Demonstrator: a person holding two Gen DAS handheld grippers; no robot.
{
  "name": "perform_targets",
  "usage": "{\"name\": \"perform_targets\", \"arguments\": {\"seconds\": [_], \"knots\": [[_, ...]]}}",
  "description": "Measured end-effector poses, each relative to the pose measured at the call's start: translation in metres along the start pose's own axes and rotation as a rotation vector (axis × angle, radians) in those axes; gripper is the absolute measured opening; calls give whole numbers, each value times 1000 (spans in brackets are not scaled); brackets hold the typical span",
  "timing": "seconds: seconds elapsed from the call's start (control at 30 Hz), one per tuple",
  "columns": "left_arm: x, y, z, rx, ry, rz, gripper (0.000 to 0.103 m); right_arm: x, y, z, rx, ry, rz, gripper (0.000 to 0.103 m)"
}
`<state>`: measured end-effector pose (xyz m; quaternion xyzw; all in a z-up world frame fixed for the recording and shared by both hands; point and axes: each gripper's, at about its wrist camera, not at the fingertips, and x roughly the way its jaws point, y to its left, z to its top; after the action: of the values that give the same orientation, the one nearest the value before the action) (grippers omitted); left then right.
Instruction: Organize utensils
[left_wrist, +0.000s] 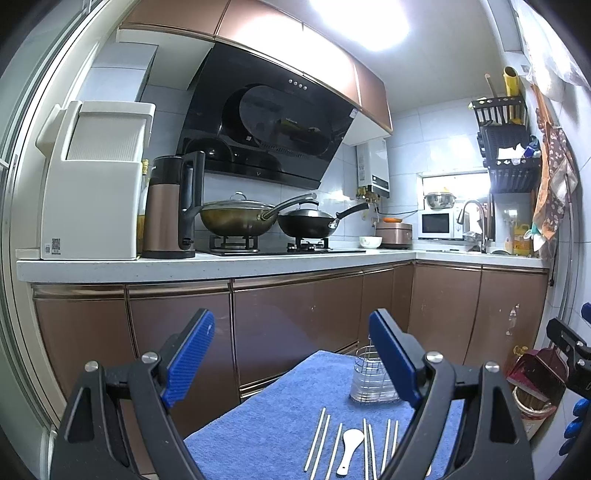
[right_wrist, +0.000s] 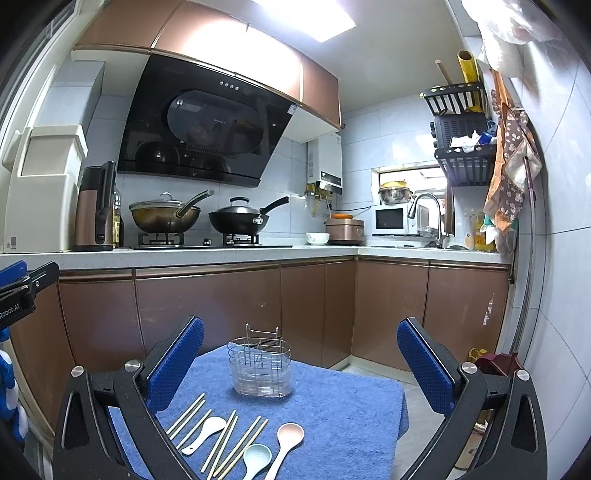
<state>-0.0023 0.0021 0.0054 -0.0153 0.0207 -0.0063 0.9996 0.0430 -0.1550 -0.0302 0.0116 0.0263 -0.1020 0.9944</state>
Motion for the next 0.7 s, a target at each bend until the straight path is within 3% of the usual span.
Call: {"name": "perform_targets", "arguments": {"seconds": [0.3,0.7], "knots": [[-4,8,1,-31,-34,25,85,2,-5,-3,26,-3,1,103],[-11,12,0,-78,-69,-1,85,5,-7,-8,50,2,32,103]]}}
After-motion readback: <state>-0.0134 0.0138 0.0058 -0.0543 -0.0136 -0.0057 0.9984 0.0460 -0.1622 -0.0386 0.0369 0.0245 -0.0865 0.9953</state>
